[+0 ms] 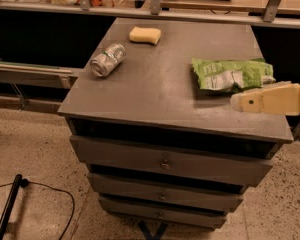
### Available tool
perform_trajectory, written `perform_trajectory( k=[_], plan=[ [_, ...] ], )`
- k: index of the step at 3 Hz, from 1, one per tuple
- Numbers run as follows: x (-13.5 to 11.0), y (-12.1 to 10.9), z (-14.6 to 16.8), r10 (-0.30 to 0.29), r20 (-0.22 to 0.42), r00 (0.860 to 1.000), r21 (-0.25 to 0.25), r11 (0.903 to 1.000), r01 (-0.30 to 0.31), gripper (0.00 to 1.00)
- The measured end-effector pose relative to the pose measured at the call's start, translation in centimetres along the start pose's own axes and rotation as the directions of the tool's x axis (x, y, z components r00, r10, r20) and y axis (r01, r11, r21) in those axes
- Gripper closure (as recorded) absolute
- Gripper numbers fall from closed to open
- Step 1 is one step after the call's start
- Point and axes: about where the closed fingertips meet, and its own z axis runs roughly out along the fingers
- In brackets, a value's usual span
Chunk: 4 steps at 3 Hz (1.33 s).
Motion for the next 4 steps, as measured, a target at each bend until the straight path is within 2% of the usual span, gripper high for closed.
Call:
perform_trajectory(
  k=[1,2,3,4],
  plan=[
    [-1.2,-1.6,-2.0,-0.044,-0.026,0.999,0.045,0.998,0.045,0.0],
    [-3.4,-0.8,-1.8,-0.214,-0.156,0.964,0.016,0.9755,0.219,0.0],
    [-3.5,1.9,-1.5,-0.381,-0.275,0.883,0.002,0.9177,0.397,0.0],
    [-3.4,3.0,-1.4,-0.481,-0.377,0.791,0.028,0.8481,0.529,0.0]
  ],
)
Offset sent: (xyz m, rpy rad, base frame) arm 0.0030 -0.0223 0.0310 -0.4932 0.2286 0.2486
